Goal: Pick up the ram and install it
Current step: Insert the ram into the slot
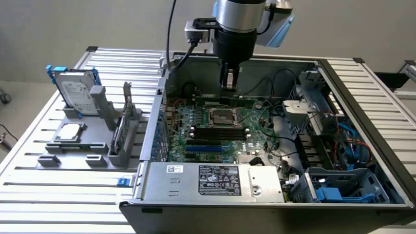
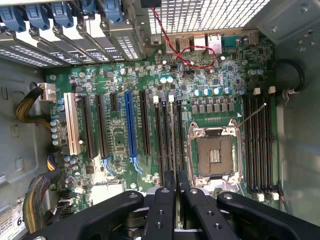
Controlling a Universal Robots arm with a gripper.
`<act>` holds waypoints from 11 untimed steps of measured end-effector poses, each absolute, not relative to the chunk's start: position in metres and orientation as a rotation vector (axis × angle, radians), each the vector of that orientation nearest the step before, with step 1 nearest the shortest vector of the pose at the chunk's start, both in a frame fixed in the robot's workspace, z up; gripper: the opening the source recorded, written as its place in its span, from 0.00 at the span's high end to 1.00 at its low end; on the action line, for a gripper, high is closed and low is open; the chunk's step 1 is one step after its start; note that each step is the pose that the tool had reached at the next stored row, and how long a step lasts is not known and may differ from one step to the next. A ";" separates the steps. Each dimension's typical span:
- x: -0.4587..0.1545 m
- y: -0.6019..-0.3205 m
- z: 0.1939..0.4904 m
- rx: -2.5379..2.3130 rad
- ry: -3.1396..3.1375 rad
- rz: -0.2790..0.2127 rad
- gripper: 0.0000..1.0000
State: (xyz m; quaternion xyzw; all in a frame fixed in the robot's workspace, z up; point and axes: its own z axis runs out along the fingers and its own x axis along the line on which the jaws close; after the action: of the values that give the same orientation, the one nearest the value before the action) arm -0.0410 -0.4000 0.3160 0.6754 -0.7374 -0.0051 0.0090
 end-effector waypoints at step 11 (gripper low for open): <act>-0.046 -0.410 0.298 2.117 -2.299 -0.015 0.86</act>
State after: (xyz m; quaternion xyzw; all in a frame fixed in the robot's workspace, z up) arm -0.0457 -0.4103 0.2978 0.6773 -0.7357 -0.0047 0.0080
